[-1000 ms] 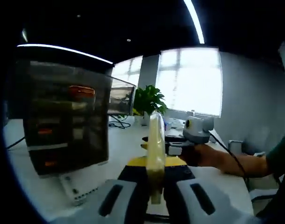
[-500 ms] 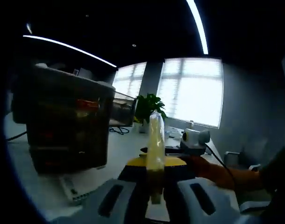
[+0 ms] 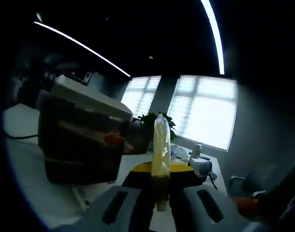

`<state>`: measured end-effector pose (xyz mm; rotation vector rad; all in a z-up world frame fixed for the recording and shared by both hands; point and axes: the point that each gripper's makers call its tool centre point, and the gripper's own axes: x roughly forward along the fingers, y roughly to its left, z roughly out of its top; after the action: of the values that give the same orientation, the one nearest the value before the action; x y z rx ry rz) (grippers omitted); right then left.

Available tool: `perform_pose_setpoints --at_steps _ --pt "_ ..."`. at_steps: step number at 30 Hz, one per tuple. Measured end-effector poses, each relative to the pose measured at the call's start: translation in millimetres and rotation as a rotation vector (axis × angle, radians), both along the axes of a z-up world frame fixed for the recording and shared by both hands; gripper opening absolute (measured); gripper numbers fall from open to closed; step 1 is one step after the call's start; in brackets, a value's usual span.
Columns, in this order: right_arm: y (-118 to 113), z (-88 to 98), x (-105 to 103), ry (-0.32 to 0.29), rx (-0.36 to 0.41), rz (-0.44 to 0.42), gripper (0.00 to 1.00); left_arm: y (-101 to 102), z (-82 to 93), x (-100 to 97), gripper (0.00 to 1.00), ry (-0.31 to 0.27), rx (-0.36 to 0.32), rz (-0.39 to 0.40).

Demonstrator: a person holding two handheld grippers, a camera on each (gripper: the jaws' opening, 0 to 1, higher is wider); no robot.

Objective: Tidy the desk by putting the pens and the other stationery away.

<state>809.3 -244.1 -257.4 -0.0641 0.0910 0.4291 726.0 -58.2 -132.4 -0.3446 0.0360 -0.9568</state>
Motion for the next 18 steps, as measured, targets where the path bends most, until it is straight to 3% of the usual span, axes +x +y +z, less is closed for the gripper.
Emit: perform_pose_setpoints --at_steps 1,3,5,6,9,12,18 --pt "-4 0.8 0 -0.008 -0.019 -0.015 0.36 3 5.1 1.8 0.09 -0.013 0.002 0.012" --pt "-32 4.0 4 -0.023 -0.081 -0.148 0.38 9 16.1 7.1 0.09 -0.026 0.005 0.052" --pt "-41 10.4 3 -0.042 -0.061 -0.18 0.38 11 24.1 9.3 0.09 -0.015 0.015 0.083" --pt "-44 12.5 3 -0.045 -0.046 -0.185 0.38 10 32.6 5.7 0.09 -0.041 0.033 0.08" --pt "-40 12.9 1 -0.031 -0.01 -0.162 0.37 11 57.0 2.4 0.09 -0.109 0.069 0.121" --pt "-30 8.1 1 -0.008 -0.01 -0.127 0.37 20 80.0 12.0 0.09 -0.173 0.106 0.203" --pt "-14 -0.5 -2 0.029 -0.084 -0.076 0.35 43 99.6 46.7 0.09 -0.132 0.068 0.277"
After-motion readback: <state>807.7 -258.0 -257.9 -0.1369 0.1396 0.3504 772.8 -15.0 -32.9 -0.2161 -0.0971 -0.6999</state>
